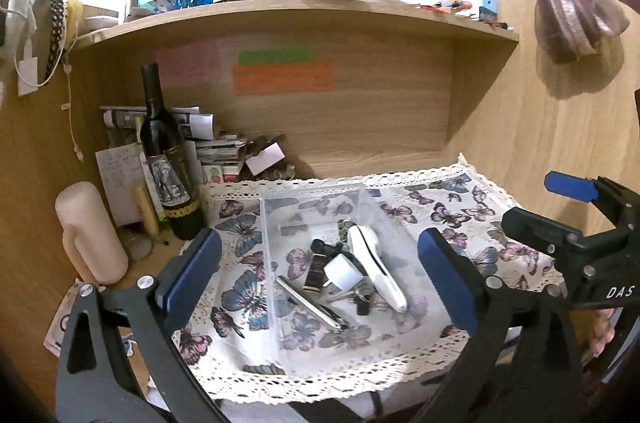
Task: Organize rigid objects
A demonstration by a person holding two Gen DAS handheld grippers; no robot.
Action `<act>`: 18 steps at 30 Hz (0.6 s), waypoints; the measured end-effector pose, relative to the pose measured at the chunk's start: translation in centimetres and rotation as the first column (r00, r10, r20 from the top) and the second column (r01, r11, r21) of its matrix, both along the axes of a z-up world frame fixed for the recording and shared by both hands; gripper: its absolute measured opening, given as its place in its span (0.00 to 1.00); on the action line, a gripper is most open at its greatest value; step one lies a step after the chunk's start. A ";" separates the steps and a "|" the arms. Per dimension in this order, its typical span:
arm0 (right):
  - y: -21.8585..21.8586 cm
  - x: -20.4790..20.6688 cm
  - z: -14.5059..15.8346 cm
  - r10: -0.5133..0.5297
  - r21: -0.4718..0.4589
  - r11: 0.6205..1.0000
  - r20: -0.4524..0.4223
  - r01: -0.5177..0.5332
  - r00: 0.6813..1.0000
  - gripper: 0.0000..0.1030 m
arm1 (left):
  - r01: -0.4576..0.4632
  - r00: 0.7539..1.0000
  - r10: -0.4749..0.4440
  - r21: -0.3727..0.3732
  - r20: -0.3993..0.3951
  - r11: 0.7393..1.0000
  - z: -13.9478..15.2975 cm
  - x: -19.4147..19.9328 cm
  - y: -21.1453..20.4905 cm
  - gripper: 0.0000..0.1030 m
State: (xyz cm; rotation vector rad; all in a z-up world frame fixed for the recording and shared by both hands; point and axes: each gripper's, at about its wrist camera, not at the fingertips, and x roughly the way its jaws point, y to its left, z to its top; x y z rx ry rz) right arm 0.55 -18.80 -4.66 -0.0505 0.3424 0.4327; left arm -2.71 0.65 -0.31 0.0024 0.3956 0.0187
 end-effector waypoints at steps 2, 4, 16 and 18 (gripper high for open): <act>-0.4 -0.4 0.0 0.003 0.009 1.000 -0.002 -0.003 1.000 1.00 | -0.001 1.000 0.001 -0.010 0.001 1.000 0.0 -0.3 -0.3 0.97; -0.7 -0.6 -0.1 0.005 0.014 1.000 -0.005 -0.005 1.000 1.00 | -0.002 1.000 0.002 -0.022 0.004 1.000 0.1 -0.5 -0.5 0.97; -0.9 -0.7 0.0 0.003 0.028 1.000 -0.003 -0.002 1.000 1.00 | 0.004 1.000 -0.003 -0.047 0.011 0.999 0.3 -0.2 -0.4 0.97; -0.9 -0.7 0.0 0.001 0.033 0.999 -0.007 0.000 1.000 1.00 | 0.006 1.000 -0.006 -0.047 0.010 0.999 0.3 -0.1 -0.4 0.97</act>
